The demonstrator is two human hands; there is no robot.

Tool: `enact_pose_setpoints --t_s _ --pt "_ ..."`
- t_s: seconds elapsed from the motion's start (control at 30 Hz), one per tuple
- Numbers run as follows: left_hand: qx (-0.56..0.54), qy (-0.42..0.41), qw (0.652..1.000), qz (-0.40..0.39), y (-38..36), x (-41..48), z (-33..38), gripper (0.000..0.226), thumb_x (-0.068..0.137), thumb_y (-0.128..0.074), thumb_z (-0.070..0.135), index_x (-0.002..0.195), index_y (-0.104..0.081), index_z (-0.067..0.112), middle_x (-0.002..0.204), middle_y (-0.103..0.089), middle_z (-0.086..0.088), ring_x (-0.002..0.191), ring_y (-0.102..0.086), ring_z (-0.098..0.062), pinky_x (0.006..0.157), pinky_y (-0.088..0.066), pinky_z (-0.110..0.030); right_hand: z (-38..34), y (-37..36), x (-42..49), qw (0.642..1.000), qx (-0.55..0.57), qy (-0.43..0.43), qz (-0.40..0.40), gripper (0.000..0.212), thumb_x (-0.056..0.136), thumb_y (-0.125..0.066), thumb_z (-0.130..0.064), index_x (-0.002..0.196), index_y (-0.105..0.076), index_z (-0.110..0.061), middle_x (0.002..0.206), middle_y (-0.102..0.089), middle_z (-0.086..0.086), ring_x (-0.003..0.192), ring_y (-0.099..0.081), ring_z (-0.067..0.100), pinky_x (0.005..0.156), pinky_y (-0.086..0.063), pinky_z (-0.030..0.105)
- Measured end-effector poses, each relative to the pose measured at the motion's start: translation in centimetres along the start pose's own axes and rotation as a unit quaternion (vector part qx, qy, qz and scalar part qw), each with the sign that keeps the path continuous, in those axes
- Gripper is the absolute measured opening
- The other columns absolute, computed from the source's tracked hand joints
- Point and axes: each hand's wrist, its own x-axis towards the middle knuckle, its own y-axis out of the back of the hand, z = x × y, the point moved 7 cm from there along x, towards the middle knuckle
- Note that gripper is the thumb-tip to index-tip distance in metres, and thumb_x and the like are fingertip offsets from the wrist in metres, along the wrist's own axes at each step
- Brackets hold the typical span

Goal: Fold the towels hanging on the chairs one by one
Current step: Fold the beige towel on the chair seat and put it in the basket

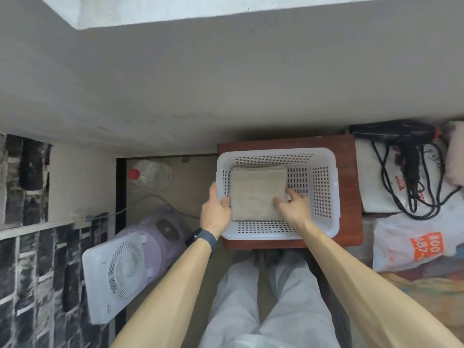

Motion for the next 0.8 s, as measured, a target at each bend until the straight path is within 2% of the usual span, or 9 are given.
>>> enact_pose_setpoints --t_s 0.07,0.13,0.2,0.23,0.33,0.4,0.53,0.63,0.8 --pt "0.138 -0.089 0.983 0.087 0.8 -1.0 1.4 0.071 0.096 -0.048 0.028 0.157 -0.012 0.025 0.157 -0.029 -0.017 0.136 -0.039 -0.039 0.108 -0.039 -0.050 0.9 0.7 0.0 0.999 -0.018 0.003 0.032 0.069 0.092 -0.058 -0.040 0.154 -0.034 -0.023 0.151 -0.029 0.015 0.132 -0.044 0.037 0.113 -0.039 0.044" --pt "0.295 -0.246 0.913 0.139 -0.2 -2.1 3.9 0.077 0.088 -0.052 0.029 0.157 -0.019 0.020 0.161 -0.020 -0.017 0.147 -0.022 -0.038 0.116 -0.023 -0.055 1.0 1.7 -0.3 0.990 -0.093 0.034 0.100 0.073 0.093 -0.055 -0.043 0.156 -0.027 -0.018 0.156 -0.027 0.016 0.140 -0.032 0.038 0.114 -0.034 0.050" --pt "0.384 -0.365 0.842 0.103 -3.1 -2.4 5.5 0.076 0.085 -0.054 0.030 0.155 -0.026 0.018 0.163 -0.020 -0.013 0.150 -0.016 -0.033 0.119 -0.012 -0.057 -0.2 1.8 -0.9 0.962 -0.191 0.123 0.154 0.069 0.097 -0.049 -0.042 0.156 -0.026 -0.015 0.160 -0.026 0.016 0.145 -0.026 0.036 0.116 -0.030 0.051" --pt "0.412 -0.380 0.824 0.078 -4.3 -2.1 5.9 0.076 0.086 -0.053 0.033 0.156 -0.025 0.018 0.164 -0.018 -0.012 0.151 -0.014 -0.031 0.120 -0.008 -0.057 -1.1 1.3 -1.2 0.942 -0.236 0.173 0.162 0.067 0.098 -0.046 -0.040 0.157 -0.024 -0.016 0.163 -0.023 0.015 0.147 -0.023 0.034 0.119 -0.026 0.051" --pt "0.494 -0.321 0.806 0.052 -6.4 0.3 5.7 0.073 0.098 -0.030 0.053 0.159 -0.004 0.023 0.165 0.000 -0.015 0.153 0.001 -0.033 0.118 0.017 -0.054 -2.4 -1.3 -0.3 0.890 -0.334 0.285 0.124 0.065 0.104 -0.031 -0.042 0.161 -0.009 -0.021 0.169 -0.003 0.007 0.155 -0.003 0.025 0.123 -0.011 0.050" --pt "0.530 -0.275 0.801 0.053 -6.9 2.1 5.0 0.071 0.099 -0.011 0.062 0.156 0.012 0.027 0.163 0.012 -0.019 0.151 0.010 -0.036 0.112 0.027 -0.052 -2.0 -2.3 1.2 0.883 -0.356 0.291 0.090 0.063 0.106 -0.020 -0.045 0.161 0.002 -0.022 0.169 0.009 0.002 0.155 0.010 0.020 0.125 -0.003 0.052" --pt "0.562 -0.232 0.792 0.055 -8.0 4.0 3.6 0.075 0.094 -0.001 0.069 0.146 0.035 0.028 0.153 0.032 -0.029 0.145 0.025 -0.045 0.112 0.026 -0.054 0.0 -3.2 3.7 0.886 -0.374 0.268 0.057 0.065 0.106 -0.013 -0.054 0.158 0.015 -0.029 0.165 0.026 -0.006 0.152 0.023 0.015 0.123 0.008 0.049" --pt "0.577 -0.213 0.785 0.077 -8.3 4.8 3.5 0.077 0.091 0.003 0.070 0.134 0.048 0.023 0.150 0.038 -0.030 0.141 0.030 -0.049 0.107 0.031 -0.057 -0.3 -3.5 4.5 0.890 -0.368 0.263 0.052 0.065 0.104 -0.011 -0.057 0.157 0.019 -0.033 0.162 0.032 -0.010 0.150 0.028 0.014 0.119 0.018 0.046" --pt "0.588 -0.191 0.783 0.064 -8.0 4.9 3.9 0.077 0.092 0.002 0.071 0.139 0.043 0.026 0.149 0.039 -0.031 0.141 0.031 -0.049 0.114 0.024 -0.057 -0.9 -3.4 4.1 0.892 -0.378 0.246 0.025 0.064 0.103 -0.008 -0.058 0.154 0.026 -0.036 0.158 0.039 -0.013 0.149 0.031 0.016 0.123 0.008 0.053"
